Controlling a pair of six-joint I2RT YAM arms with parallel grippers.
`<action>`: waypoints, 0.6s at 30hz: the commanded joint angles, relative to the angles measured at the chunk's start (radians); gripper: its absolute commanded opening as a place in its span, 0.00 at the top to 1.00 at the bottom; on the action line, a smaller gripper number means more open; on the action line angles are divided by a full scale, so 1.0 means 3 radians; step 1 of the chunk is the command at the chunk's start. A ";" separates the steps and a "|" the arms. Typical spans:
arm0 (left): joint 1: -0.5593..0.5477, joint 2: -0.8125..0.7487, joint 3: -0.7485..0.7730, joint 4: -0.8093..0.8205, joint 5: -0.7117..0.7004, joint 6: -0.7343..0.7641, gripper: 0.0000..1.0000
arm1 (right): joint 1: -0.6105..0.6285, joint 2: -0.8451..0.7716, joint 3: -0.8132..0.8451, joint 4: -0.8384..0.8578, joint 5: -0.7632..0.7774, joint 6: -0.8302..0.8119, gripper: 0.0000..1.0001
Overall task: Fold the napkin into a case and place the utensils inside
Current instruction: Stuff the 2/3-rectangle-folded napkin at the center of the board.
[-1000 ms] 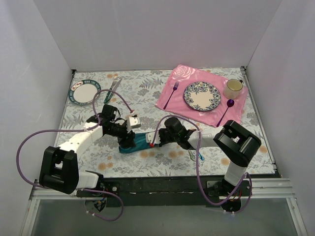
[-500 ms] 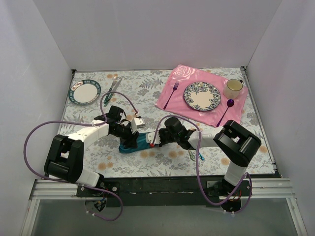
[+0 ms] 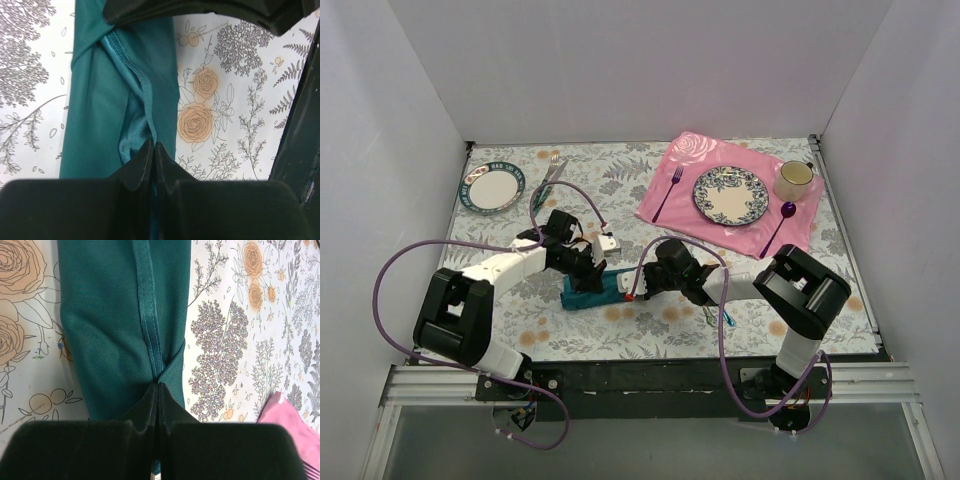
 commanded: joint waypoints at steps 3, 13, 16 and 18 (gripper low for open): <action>-0.0020 -0.0213 0.0193 0.0074 0.0057 0.0016 1.00 | 0.0020 -0.0093 -0.0103 0.0070 -0.0137 -0.0093 0.99; -0.0015 0.0067 0.0239 0.0396 -0.0194 -0.0076 1.00 | 0.0015 -0.0103 -0.0154 0.0121 -0.0173 -0.0149 0.99; -0.0010 0.0205 0.0193 0.0534 -0.0214 -0.0107 1.00 | 0.0015 -0.0108 -0.0159 0.0132 -0.0178 -0.0144 0.99; -0.0010 0.0318 0.0157 0.0626 -0.0230 -0.0133 1.00 | 0.0020 -0.0113 -0.0159 0.0142 -0.0178 -0.0144 0.99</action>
